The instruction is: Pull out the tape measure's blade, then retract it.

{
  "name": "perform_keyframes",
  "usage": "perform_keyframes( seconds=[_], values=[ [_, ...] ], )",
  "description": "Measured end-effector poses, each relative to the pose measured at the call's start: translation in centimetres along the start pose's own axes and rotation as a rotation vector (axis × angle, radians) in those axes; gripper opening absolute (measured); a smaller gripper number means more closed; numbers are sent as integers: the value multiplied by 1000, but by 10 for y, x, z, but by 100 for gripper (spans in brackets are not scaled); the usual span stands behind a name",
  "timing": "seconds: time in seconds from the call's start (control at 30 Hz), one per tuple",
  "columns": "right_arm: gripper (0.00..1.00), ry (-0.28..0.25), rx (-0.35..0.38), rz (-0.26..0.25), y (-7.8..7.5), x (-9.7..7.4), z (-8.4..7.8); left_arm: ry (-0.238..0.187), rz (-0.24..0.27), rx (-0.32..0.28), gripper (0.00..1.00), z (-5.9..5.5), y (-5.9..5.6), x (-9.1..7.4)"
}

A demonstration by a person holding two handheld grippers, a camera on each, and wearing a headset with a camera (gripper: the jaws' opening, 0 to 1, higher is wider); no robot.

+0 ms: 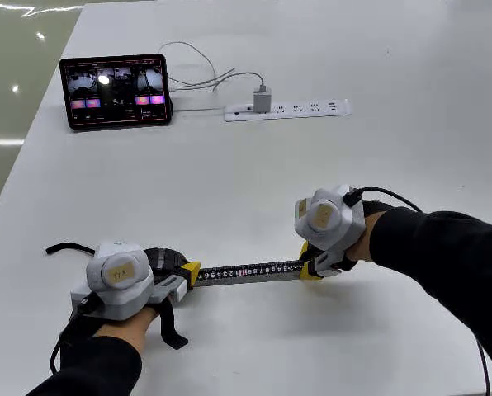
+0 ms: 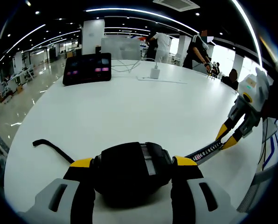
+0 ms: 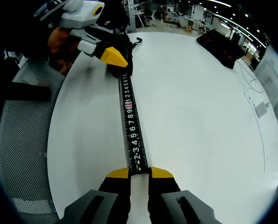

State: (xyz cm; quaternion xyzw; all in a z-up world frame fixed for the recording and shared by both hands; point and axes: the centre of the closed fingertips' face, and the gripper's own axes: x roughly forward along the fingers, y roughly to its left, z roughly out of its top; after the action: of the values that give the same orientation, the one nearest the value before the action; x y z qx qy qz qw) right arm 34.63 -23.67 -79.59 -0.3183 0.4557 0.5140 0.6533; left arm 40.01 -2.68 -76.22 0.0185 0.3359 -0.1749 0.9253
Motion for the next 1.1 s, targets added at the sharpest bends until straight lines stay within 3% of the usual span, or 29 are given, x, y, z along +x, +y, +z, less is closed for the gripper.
perform_keyframes(
  seconds=[0.63, 1.1],
  values=[
    [9, -17, 2, -2, 0, 1, 4, -2, 1, -1, 61, 0, -1, 0],
    [9, -2, 11, 5, 0, 3, 6, 2, 0, 0, 61, 0, 0, 0]
  ],
)
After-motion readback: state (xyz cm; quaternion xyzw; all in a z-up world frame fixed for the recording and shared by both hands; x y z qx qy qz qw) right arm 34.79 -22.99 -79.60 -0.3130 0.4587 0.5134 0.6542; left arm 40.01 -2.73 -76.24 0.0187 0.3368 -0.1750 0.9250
